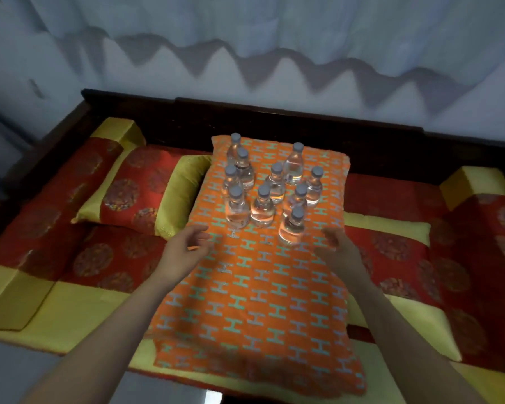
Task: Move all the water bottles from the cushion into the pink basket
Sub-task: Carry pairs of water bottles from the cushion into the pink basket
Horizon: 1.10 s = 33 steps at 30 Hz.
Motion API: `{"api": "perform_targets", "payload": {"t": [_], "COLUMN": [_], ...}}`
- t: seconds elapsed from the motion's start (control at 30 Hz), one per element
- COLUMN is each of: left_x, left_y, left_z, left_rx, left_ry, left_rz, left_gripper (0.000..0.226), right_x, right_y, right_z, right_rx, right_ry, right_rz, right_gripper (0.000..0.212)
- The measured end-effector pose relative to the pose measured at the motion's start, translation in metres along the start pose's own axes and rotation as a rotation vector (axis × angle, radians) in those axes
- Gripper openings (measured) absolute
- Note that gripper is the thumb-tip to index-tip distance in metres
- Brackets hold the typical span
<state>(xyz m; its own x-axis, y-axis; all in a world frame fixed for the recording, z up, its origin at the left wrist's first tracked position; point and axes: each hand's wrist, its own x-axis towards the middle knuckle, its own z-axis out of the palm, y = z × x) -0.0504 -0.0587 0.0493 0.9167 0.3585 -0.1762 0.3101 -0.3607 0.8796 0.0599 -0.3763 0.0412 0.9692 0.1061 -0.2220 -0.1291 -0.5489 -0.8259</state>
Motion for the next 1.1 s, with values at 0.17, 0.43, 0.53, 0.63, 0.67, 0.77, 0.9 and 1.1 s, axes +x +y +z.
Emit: {"api": "perform_targets", "payload": {"t": [0.17, 0.43, 0.53, 0.63, 0.67, 0.77, 0.9, 1.1], "left_x": [0.063, 0.138, 0.153, 0.163, 0.166, 0.168, 0.146, 0.135], "left_y": [-0.012, -0.021, -0.025, -0.033, -0.035, -0.037, -0.047, -0.054], "left_z": [0.011, 0.050, 0.058, 0.062, 0.062, 0.057, 0.044, 0.038], "left_rx": [0.019, 0.046, 0.083, 0.108, 0.110, 0.137, 0.165, 0.143], "left_ry": [-0.070, -0.135, -0.137, -0.131, -0.130, -0.144, -0.177, -0.212], "left_rz": [-0.015, 0.070, 0.101, 0.144, 0.156, 0.165, 0.220, 0.203], "left_gripper": [0.056, 0.077, 0.074, 0.073, 0.071, 0.068, 0.063, 0.057], "right_x": [0.034, 0.074, 0.075, 0.074, 0.073, 0.070, 0.054, 0.044], "right_y": [0.001, 0.010, 0.013, 0.013, 0.012, 0.009, 0.005, 0.014], "right_z": [0.032, 0.068, 0.076, 0.081, 0.081, 0.078, 0.072, 0.079], "right_rx": [-0.056, -0.107, -0.081, -0.043, -0.040, -0.050, -0.085, -0.030], "right_ry": [-0.010, -0.005, 0.018, 0.049, 0.055, 0.072, 0.050, 0.078], "right_rz": [0.073, 0.035, 0.001, 0.011, 0.007, 0.005, -0.019, -0.008], "right_gripper": [0.069, 0.075, 0.069, 0.070, 0.070, 0.067, 0.053, 0.061]}}
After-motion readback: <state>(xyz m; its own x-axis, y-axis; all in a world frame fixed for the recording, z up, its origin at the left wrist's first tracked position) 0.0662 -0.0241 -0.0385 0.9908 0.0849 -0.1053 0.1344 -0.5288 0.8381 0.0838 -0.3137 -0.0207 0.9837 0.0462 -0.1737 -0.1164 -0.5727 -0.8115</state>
